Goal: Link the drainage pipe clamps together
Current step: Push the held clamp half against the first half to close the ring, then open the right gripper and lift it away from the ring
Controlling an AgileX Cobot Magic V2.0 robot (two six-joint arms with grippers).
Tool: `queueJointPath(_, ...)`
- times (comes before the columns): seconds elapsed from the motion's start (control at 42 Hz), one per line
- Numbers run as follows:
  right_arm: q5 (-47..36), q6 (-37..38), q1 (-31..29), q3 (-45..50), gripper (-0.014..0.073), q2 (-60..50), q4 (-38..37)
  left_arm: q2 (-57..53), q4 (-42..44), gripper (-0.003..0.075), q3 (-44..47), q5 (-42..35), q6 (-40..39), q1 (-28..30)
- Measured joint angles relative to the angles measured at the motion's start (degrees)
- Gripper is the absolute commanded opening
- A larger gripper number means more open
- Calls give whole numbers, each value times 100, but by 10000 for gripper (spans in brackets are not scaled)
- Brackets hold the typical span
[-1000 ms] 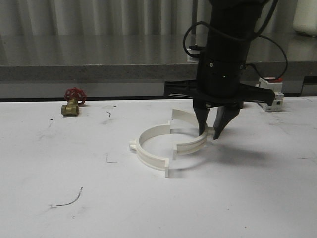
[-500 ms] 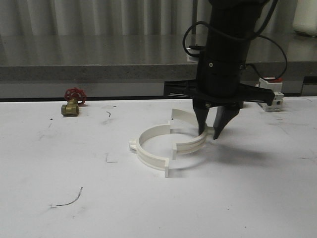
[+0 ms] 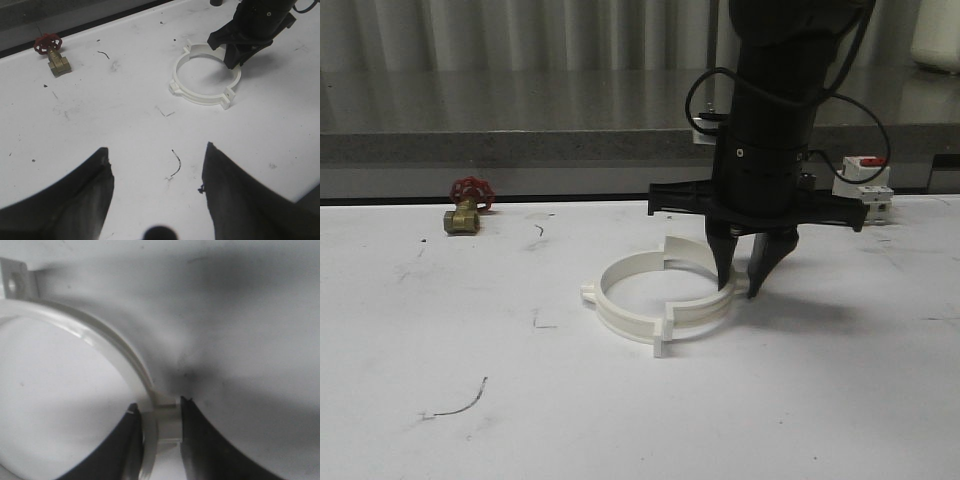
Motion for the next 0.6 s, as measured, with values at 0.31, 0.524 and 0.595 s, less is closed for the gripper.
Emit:
queueJointPath(0.31,0,-10,0,-34,211,146,21,0,0,384,0,0,0,0)
queueJointPath(0.524,-43,-10,0,-34,339,155,45,0,0,384,0,0,0,0)
queueJointPath(0.595,-69,-10,0,-34,342,155,70,0,0,384,0,0,0,0)
